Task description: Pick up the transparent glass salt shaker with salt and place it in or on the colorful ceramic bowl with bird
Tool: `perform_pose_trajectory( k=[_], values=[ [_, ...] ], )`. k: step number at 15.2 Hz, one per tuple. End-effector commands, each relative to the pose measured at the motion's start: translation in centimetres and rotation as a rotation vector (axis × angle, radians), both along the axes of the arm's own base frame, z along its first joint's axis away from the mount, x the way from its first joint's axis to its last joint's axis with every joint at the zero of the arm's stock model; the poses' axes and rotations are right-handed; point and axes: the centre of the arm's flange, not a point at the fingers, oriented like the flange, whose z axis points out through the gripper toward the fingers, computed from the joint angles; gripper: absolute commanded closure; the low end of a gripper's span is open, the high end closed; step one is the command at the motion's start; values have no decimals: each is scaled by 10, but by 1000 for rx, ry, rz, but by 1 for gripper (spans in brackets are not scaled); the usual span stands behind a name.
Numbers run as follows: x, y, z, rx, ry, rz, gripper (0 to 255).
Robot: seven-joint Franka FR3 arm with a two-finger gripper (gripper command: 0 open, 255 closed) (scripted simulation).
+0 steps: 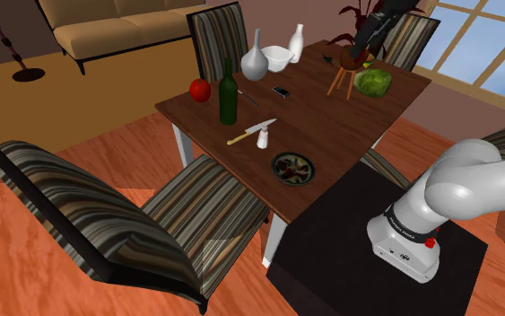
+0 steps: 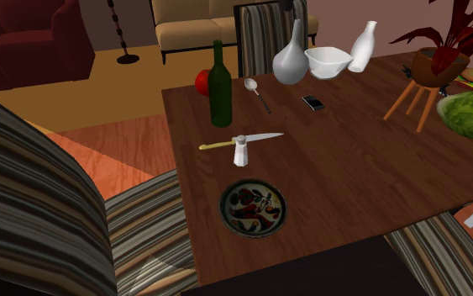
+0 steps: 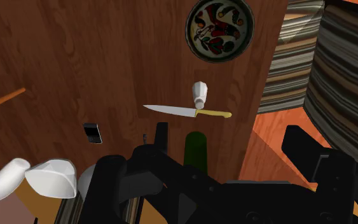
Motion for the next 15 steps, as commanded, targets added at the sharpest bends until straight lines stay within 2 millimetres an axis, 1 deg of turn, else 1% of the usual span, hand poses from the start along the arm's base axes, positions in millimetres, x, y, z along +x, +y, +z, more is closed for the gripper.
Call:
perform_pose_trajectory(
  k=[1,15],
  values=[
    [0,0,0,0,0,0,0],
    [88,7,-160,1,-46,-13,0]
  ],
)
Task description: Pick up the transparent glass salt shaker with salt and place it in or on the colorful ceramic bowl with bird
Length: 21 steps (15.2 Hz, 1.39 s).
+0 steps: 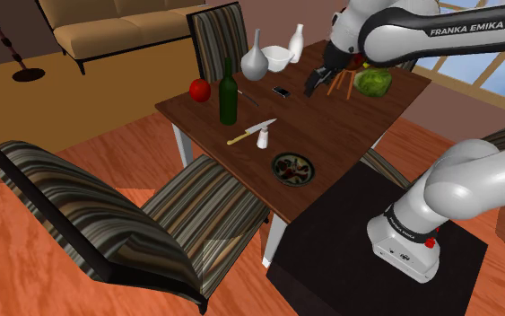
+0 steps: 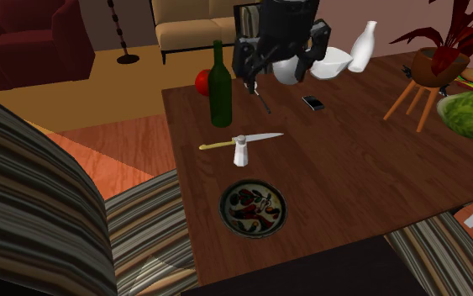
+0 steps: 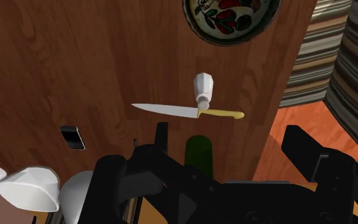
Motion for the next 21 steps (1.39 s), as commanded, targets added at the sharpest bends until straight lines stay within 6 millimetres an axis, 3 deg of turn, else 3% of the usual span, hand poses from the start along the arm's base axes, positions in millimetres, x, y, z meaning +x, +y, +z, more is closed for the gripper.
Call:
perform_pose_trajectory(
  k=[1,21],
  values=[
    [12,2,-22,1,-10,-1,0],
    [151,11,-243,3,-76,-20,0]
  ],
)
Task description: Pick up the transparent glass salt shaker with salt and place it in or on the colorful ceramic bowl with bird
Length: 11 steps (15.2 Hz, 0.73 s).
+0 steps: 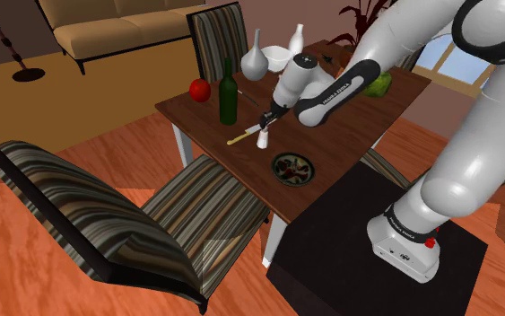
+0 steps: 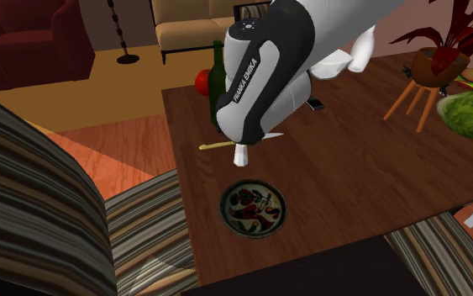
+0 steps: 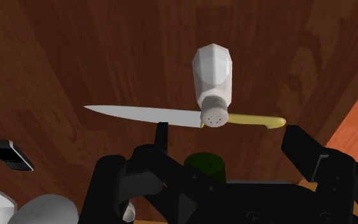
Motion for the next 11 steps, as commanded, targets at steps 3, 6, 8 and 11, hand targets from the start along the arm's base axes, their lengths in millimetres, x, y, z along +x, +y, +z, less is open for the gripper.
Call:
perform_pose_trajectory(
  k=[3,6,8,11],
  values=[
    [22,1,-32,0,-11,-2,0],
    [27,0,-47,0,-11,-2,0],
    [31,-1,-57,0,-11,-2,0],
    [36,-3,-70,0,-11,-2,0]
  ],
)
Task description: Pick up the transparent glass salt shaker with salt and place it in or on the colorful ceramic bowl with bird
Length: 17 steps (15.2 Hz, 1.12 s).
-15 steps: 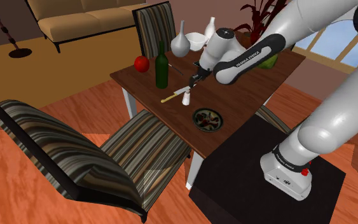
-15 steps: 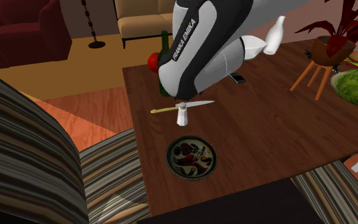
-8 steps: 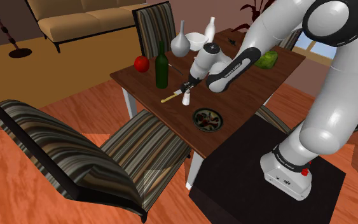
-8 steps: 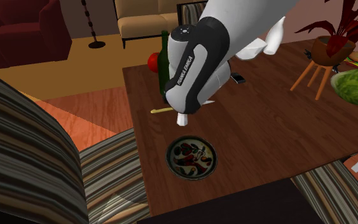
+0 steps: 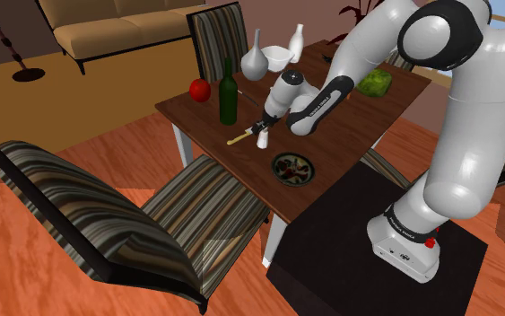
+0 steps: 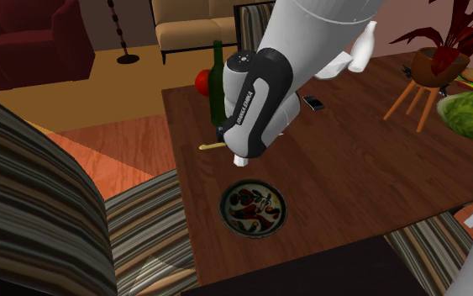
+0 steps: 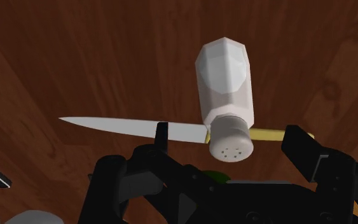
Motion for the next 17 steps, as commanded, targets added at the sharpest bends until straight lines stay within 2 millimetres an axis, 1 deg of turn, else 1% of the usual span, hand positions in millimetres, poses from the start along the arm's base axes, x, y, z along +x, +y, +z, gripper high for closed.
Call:
perform_pose_trajectory(
  k=[1,7,8,17],
  values=[
    [1,1,-4,0,0,0,0],
    [1,1,-4,0,0,0,0],
    [1,1,-4,0,0,0,255],
    [1,1,-4,0,0,0,255]
  ],
)
